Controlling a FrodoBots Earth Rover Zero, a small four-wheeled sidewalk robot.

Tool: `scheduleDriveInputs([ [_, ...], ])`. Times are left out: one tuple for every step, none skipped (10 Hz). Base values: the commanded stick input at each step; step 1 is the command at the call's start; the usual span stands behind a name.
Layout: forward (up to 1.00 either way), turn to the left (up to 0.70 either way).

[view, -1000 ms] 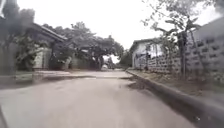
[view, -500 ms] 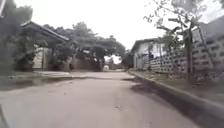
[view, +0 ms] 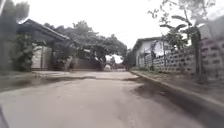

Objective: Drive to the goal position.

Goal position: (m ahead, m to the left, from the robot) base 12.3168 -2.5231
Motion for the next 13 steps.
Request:
scheduleDriveInputs([
  [0.7,-0.34],
  [0.7,-0.16],
  [0.7,0.0],
  [0.7,0.0],
  [0.7,0.0],
  [0.7,0.0],
  [0.7,0.0],
  [0.7,0.0],
  [0.7,0.0],
  [0.7,0.0],
  [0.7,0.0],
  [0.7,0.0],
  [0.7,0.0],
])
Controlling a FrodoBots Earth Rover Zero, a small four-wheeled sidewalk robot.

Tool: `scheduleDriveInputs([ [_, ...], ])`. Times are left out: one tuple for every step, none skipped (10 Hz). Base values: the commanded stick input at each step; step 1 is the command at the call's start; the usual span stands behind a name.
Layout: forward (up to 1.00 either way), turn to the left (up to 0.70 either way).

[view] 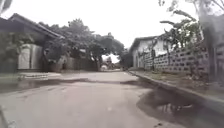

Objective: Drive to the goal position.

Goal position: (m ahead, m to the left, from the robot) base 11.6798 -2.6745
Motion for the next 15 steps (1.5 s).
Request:
scheduleDriveInputs([
  [0.7,0.0],
  [0.7,0.0],
  [0.7,0.0],
  [0.7,0.0],
  [0.7,0.0],
  [0.7,0.0],
  [0.7,0.0],
  [0.7,0.0],
  [0.7,0.0],
  [0.7,0.0],
  [0.7,0.0],
  [0.7,0.0],
  [0.7,0.0],
  [0.7,0.0],
  [0.7,0.0],
])
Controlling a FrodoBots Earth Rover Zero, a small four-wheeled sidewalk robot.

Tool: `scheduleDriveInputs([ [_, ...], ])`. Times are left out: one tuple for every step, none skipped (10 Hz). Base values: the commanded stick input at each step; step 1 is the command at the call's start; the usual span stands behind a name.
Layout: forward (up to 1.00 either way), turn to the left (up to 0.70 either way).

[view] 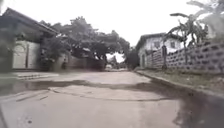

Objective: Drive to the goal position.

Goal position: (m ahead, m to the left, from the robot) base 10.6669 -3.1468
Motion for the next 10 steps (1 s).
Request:
scheduleDriveInputs([
  [0.7,0.0],
  [0.7,-0.08],
  [0.7,-0.22],
  [0.7,-0.34],
  [0.7,-0.34],
  [0.7,-0.3],
  [0.7,-0.05],
  [0.7,-0.02],
  [0.7,0.0],
  [0.7,-0.03],
])
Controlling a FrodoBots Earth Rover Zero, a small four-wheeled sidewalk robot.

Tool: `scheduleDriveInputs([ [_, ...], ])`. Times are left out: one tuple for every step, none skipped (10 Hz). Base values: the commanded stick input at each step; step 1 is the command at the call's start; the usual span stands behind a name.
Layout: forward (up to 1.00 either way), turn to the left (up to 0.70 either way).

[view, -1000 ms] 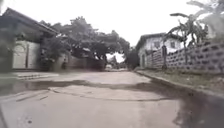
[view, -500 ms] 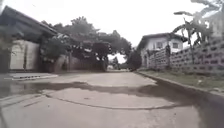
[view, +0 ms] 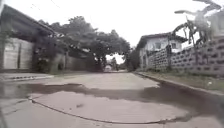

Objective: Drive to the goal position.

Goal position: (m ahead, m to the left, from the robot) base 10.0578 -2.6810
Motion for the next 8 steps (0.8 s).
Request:
scheduleDriveInputs([
  [0.7,-0.18],
  [0.7,-0.33],
  [0.7,-0.3],
  [0.7,-0.12],
  [0.7,-0.02],
  [0.7,0.0],
  [0.7,0.0],
  [0.7,0.0],
])
